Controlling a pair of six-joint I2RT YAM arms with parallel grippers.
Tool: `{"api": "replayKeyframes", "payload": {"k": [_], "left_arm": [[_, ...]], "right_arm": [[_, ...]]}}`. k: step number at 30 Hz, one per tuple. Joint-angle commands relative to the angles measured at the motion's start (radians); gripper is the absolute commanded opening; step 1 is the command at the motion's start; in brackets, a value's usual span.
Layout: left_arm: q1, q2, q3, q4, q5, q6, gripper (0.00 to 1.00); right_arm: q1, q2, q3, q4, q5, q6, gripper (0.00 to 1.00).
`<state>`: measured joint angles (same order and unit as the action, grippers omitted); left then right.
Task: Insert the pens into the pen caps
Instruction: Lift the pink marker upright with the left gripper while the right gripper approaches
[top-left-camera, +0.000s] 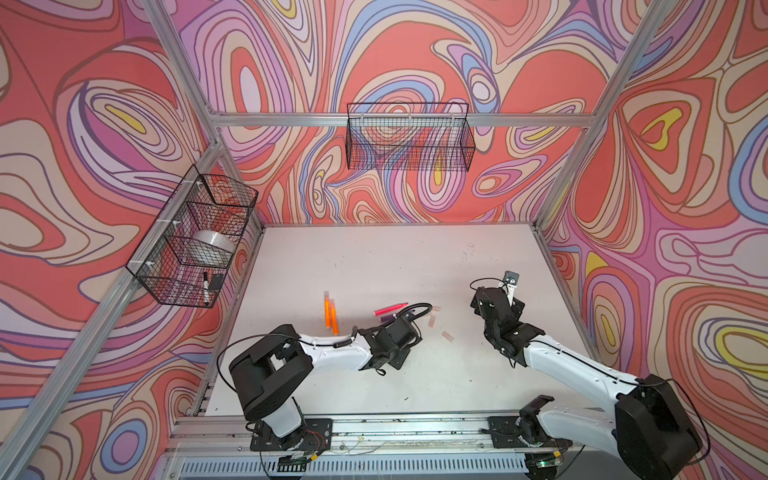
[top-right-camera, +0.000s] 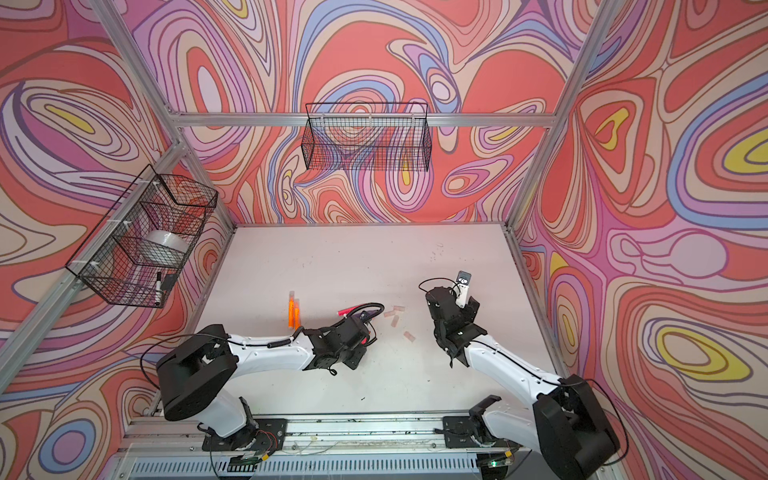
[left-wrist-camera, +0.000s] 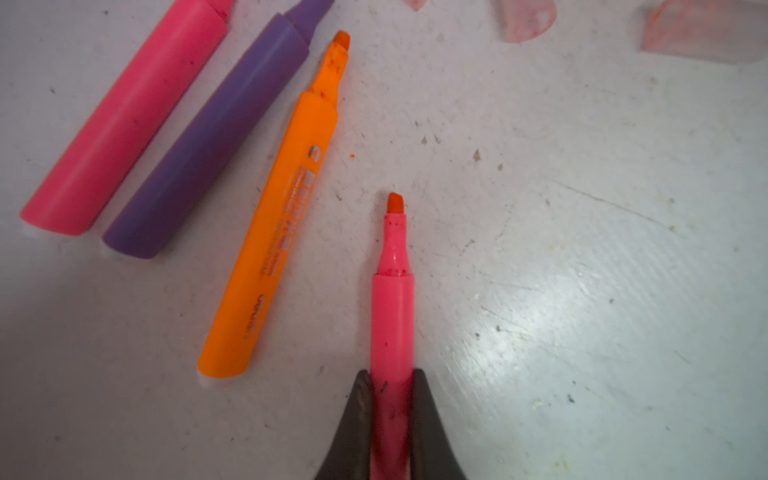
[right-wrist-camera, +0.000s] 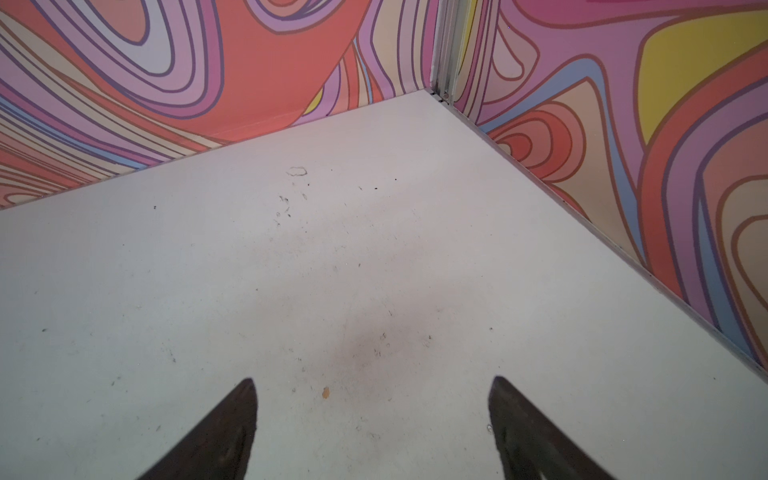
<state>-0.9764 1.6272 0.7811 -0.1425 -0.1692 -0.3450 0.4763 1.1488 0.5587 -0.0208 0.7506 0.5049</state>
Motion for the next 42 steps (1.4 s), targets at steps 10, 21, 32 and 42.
{"api": "replayKeyframes", "payload": {"k": [10, 21, 32, 42], "left_arm": [[-0.001, -0.284, -0.017, -0.021, -0.131, -0.040, 0.00], [0.000, -0.539, -0.114, 0.187, -0.104, -0.010, 0.00], [0.001, -0.551, -0.111, 0.172, -0.026, -0.047, 0.00], [0.000, -0.552, -0.110, 0.159, 0.027, -0.035, 0.00]], "right_arm": [[-0.005, -0.362, -0.035, -0.084, -0.647, 0.182, 0.94], [0.353, -0.062, -0.044, 0.431, -0.777, 0.284, 0.80], [0.423, 0.042, -0.064, 0.597, -0.688, 0.328, 0.57], [0.423, 0.122, 0.005, 0.616, -0.706, 0.345, 0.47]]}}
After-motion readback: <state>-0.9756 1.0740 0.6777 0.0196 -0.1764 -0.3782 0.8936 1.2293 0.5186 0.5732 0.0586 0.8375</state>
